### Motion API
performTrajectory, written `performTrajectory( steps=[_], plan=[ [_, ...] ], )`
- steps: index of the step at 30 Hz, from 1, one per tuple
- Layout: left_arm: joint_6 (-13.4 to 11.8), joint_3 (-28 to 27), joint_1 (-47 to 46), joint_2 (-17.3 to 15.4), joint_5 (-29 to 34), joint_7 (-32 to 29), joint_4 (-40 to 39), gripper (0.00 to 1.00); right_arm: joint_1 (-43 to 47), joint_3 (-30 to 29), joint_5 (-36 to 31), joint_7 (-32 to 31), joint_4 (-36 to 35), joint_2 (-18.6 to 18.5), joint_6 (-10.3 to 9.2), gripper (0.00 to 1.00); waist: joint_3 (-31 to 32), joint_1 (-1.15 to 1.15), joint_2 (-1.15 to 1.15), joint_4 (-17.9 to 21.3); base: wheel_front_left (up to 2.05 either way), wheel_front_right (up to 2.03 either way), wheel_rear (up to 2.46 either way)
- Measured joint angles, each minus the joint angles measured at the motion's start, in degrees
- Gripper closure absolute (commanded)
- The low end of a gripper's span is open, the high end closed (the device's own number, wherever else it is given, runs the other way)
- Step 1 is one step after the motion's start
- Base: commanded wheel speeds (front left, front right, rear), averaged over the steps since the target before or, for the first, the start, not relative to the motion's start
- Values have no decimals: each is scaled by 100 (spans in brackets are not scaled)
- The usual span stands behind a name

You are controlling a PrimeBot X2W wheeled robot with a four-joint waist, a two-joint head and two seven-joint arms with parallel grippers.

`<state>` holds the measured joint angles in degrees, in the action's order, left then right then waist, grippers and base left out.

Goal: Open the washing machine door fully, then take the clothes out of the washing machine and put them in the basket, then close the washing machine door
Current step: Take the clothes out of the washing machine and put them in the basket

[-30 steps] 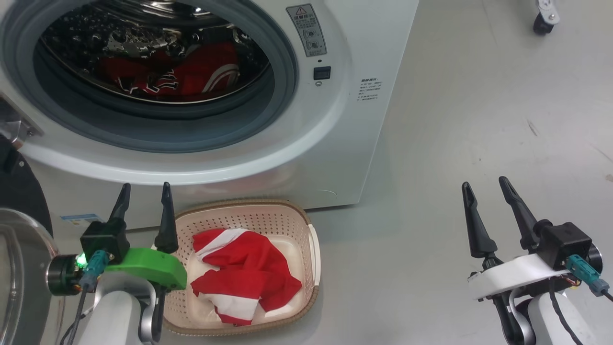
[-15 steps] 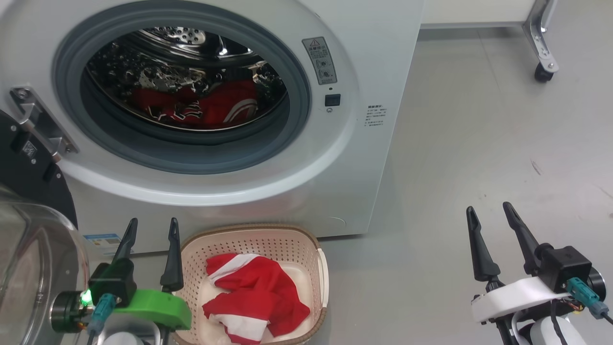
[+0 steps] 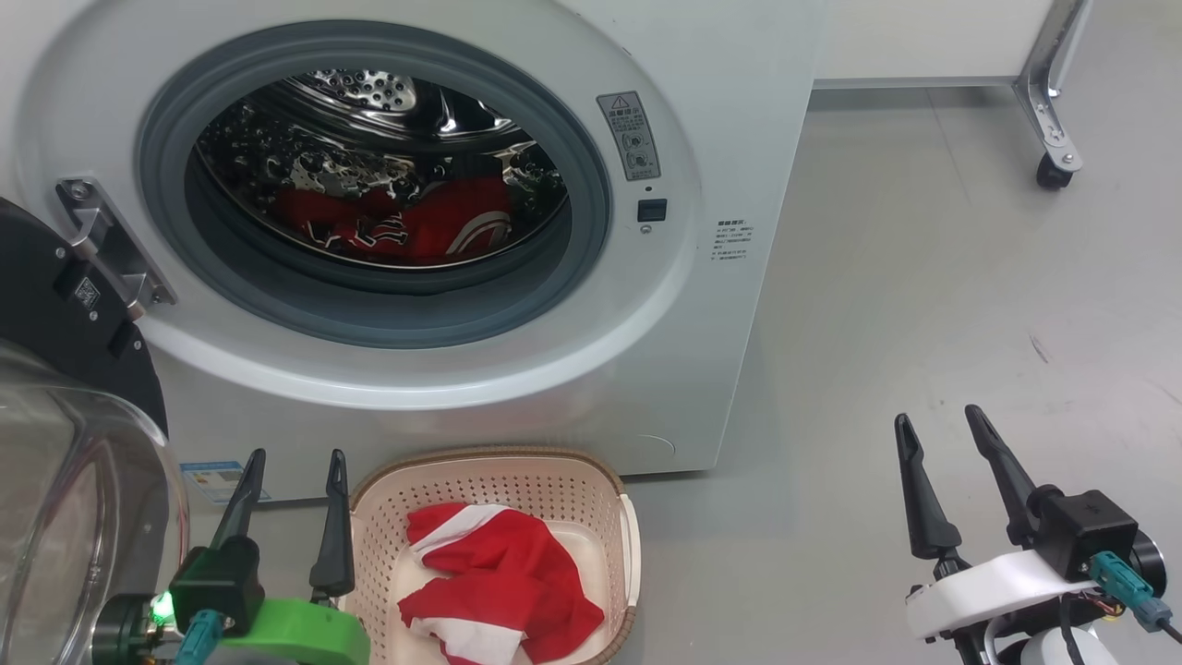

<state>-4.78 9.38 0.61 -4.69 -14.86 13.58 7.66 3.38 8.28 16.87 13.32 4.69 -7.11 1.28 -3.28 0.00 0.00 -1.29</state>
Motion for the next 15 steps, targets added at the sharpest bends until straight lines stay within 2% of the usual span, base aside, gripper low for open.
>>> performTrajectory(
  steps=[15],
  plan=[
    [-30,55,276,-27,36,-244,-513,0,79,15,0,-99,-162,4,-42,0,24,0,0,-22,0,0,0]
  ],
)
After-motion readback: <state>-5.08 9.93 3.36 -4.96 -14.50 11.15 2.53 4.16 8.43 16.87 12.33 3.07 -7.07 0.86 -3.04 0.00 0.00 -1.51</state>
